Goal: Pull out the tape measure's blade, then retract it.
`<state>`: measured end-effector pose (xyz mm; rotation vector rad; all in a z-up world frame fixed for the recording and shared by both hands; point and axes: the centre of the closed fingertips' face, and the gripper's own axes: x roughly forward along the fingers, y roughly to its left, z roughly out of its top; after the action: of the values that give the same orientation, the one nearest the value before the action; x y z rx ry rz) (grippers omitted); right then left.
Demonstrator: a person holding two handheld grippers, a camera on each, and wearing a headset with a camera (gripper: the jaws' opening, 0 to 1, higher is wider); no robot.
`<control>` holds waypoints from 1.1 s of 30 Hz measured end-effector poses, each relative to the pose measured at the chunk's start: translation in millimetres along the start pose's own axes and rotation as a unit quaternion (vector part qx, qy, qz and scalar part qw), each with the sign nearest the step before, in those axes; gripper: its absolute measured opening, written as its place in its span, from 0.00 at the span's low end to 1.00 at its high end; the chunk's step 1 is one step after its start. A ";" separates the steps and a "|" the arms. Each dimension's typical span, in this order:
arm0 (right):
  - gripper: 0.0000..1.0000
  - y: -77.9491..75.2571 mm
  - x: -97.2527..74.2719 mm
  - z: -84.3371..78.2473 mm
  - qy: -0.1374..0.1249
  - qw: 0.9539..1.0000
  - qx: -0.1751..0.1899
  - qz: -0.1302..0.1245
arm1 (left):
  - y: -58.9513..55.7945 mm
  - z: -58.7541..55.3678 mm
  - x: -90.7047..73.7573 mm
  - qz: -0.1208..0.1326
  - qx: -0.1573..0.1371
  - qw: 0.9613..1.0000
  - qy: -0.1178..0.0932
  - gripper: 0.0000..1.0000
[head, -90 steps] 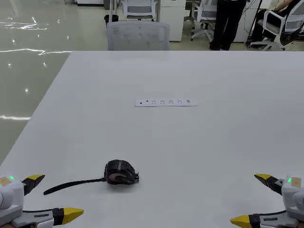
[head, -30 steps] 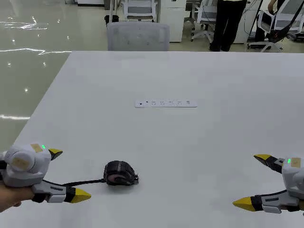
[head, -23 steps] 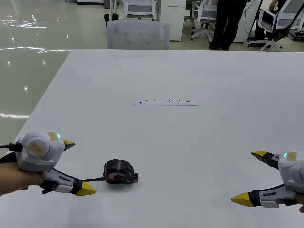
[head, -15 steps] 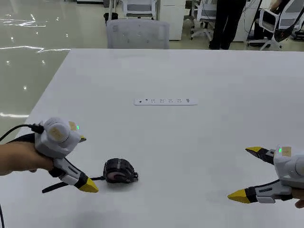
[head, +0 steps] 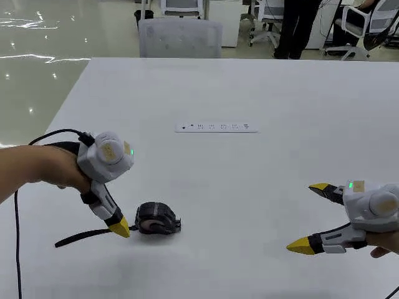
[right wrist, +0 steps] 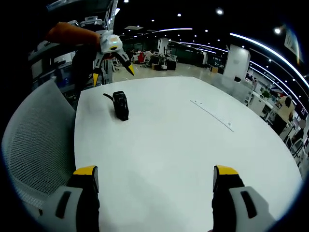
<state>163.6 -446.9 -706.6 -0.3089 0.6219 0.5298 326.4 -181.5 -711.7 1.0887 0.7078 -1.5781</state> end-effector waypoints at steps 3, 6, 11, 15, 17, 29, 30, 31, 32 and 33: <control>1.00 -0.9 3.2 4.3 -0.001 1.000 -0.003 0.005 | -3.7 3.8 4.9 -0.010 0.015 1.000 0.005 0.98; 1.00 -3.1 7.5 8.4 -0.006 1.000 -0.007 0.009 | -3.7 4.4 13.6 -0.015 0.014 1.000 0.011 0.98; 1.00 -3.7 13.9 11.5 -0.005 1.000 -0.013 0.017 | -5.0 2.8 24.5 -0.012 0.014 1.000 0.019 0.94; 1.00 -4.7 20.9 12.7 -0.005 1.000 -0.015 0.023 | -2.9 2.0 32.9 -0.009 0.023 0.999 0.024 0.90; 1.00 -4.3 25.1 12.1 -0.004 1.000 -0.015 0.026 | -1.0 3.0 35.9 -0.011 0.022 0.999 0.024 0.88; 1.00 1.3 50.4 26.0 -0.005 0.999 -0.022 0.046 | -2.7 13.9 54.1 -0.039 0.002 0.999 0.009 0.66; 1.00 1.2 53.4 28.7 -0.007 0.999 -0.020 0.047 | -2.4 14.0 55.7 -0.038 0.002 0.999 0.008 0.63; 1.00 2.0 57.9 33.4 -0.010 0.999 -0.021 0.049 | -1.6 13.4 59.1 -0.035 0.008 0.999 0.010 0.60; 1.00 2.5 60.7 36.8 -0.012 0.998 -0.023 0.051 | -1.8 12.6 60.9 -0.034 0.012 0.999 0.013 0.57; 1.00 4.1 65.0 42.2 -0.016 0.998 -0.026 0.056 | -2.5 11.5 63.0 -0.035 0.018 0.999 0.018 0.53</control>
<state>225.8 -401.2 -714.9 -0.3150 0.5978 0.6588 318.1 -217.1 -764.3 1.1309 0.7508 -1.6394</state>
